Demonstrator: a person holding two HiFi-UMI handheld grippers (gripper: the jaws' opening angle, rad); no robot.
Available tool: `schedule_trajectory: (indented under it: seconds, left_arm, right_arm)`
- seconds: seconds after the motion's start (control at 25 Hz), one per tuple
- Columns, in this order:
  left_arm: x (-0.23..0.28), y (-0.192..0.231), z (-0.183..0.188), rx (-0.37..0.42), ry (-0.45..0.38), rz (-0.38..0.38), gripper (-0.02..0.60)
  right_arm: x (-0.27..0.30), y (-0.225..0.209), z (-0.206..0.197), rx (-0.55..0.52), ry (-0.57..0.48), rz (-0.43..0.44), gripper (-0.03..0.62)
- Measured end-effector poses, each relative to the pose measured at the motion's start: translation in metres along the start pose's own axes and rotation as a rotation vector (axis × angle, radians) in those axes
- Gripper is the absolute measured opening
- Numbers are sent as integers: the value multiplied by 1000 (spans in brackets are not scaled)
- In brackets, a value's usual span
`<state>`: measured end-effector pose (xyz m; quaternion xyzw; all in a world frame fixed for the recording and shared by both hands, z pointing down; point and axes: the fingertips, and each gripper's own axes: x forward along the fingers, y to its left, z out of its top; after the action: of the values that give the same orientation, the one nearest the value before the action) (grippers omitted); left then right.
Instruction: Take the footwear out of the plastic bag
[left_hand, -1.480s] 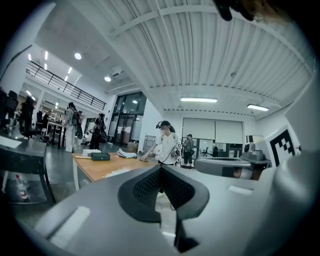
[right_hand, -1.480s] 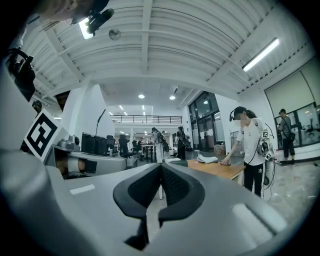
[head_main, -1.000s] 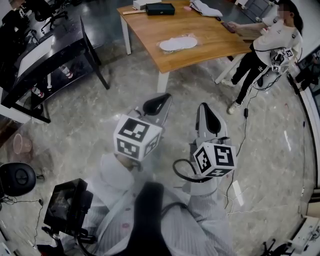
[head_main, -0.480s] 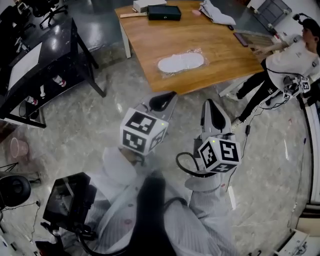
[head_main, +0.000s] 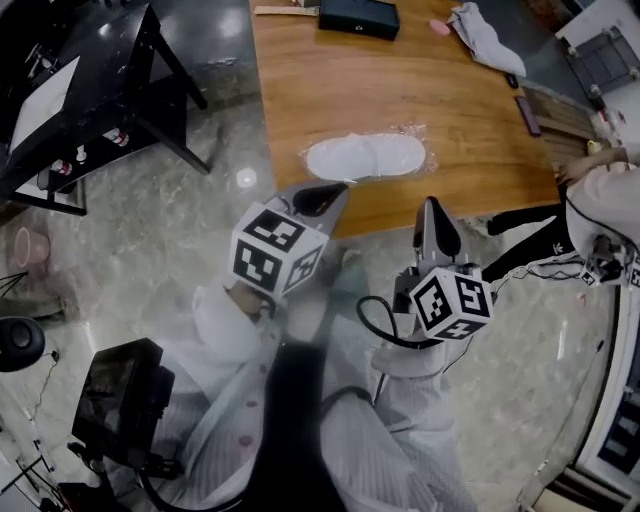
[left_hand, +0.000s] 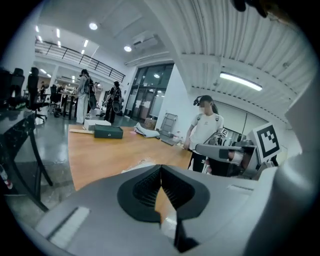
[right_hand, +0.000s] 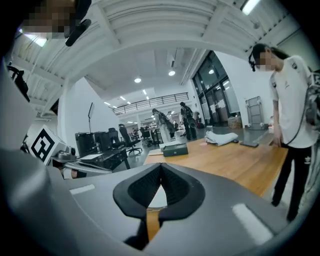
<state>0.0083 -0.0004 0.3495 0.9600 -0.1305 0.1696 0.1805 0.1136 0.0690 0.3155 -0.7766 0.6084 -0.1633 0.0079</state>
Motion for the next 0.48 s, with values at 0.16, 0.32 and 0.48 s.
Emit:
schedule_trajectory:
  seconds: [0.16,0.32,0.48]
  left_arm:
    - [53,29,10,-152,15,63,3]
    - [82,52,8,-310,14,117,3]
    - [95,62,-6,-420,45,140,42]
  right_arm:
    - [63,-40,-3,27,130,140,14]
    - [105,-72,-10,50,265,262,14]
    - [137,-107,-29,113,428,349,15]
